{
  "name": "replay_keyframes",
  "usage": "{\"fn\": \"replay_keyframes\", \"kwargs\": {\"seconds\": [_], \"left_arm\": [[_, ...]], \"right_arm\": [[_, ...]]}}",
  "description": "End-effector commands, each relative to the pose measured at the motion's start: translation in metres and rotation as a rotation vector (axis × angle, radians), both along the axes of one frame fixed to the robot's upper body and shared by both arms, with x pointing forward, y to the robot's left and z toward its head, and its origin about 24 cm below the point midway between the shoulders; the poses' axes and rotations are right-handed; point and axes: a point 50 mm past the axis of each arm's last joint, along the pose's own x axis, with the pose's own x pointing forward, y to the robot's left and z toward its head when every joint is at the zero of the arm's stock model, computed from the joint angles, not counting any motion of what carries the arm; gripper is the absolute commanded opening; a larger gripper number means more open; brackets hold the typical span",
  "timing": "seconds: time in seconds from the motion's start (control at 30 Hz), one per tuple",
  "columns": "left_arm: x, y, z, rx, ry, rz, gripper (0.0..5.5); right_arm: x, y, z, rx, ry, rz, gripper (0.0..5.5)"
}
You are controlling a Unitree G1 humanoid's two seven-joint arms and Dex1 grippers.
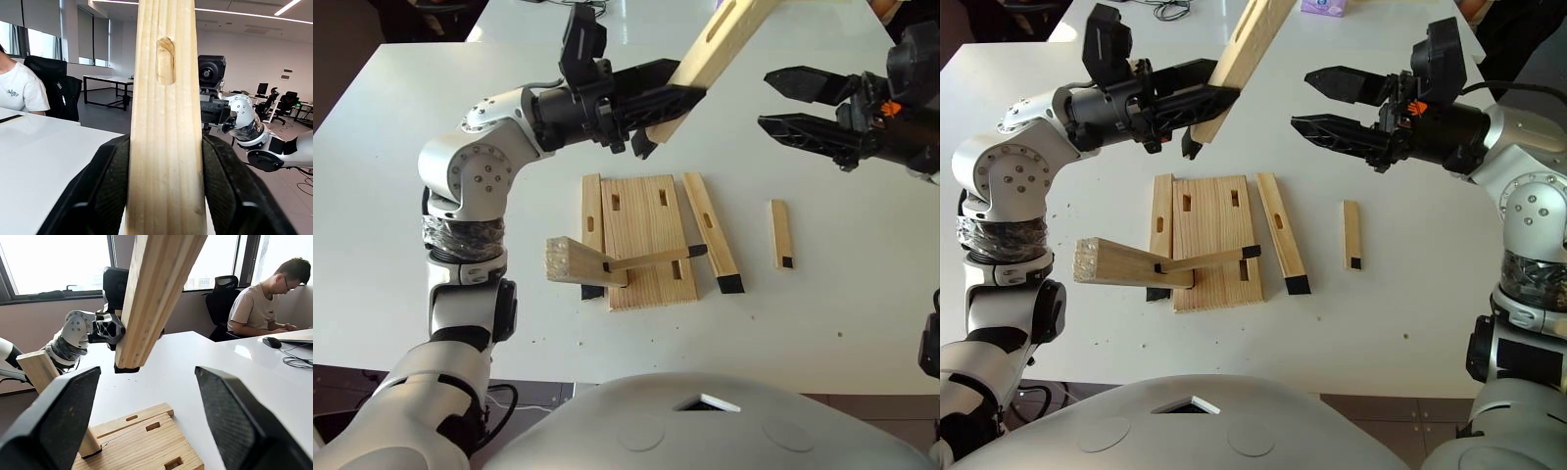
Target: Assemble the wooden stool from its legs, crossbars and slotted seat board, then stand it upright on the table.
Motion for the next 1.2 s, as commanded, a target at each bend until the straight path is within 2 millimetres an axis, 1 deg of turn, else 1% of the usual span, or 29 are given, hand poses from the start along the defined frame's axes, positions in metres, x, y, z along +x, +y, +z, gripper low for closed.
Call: {"fn": "replay_keyframes", "kwargs": {"seconds": [0.03, 0.2, 0.5, 0.83, 0.87, 1.0, 1.07, 1.1, 1.17, 1.2], "left_arm": [[-0.008, 0.000, -0.008, 0.031, -0.001, -0.021, 2.04], [-0.016, -0.005, -0.014, 0.026, 0.013, -0.035, 2.04], [-0.022, -0.013, -0.013, 0.012, 0.020, -0.058, 2.04], [-0.025, -0.015, -0.020, 0.028, 0.046, -0.059, 2.04], [-0.025, -0.016, -0.020, 0.025, 0.048, -0.058, 2.04], [-0.023, -0.017, -0.017, 0.019, 0.047, -0.056, 2.04], [-0.023, -0.017, -0.015, 0.017, 0.045, -0.056, 2.04], [-0.023, -0.017, -0.015, 0.016, 0.044, -0.055, 2.04], [-0.022, -0.017, -0.014, 0.015, 0.043, -0.053, 2.04], [-0.022, -0.016, -0.014, 0.016, 0.042, -0.049, 2.04]], "right_arm": [[0.002, 0.007, 0.016, 0.033, -0.003, 0.065, 3.56], [0.001, 0.012, 0.019, 0.043, 0.022, 0.115, 3.56], [0.003, 0.023, 0.015, 0.012, 0.039, 0.166, 3.56], [0.003, 0.027, 0.017, 0.007, 0.033, 0.190, 3.56], [0.003, 0.027, 0.016, 0.003, 0.034, 0.192, 3.37], [0.001, 0.027, 0.012, -0.028, 0.038, 0.201, 2.93], [0.000, 0.027, 0.008, -0.049, 0.042, 0.204, 2.57], [0.000, 0.027, 0.007, -0.060, 0.043, 0.206, 2.53], [0.000, 0.026, 0.004, -0.083, 0.043, 0.210, 2.27], [-0.001, 0.026, 0.003, -0.093, 0.043, 0.211, 2.25]]}}
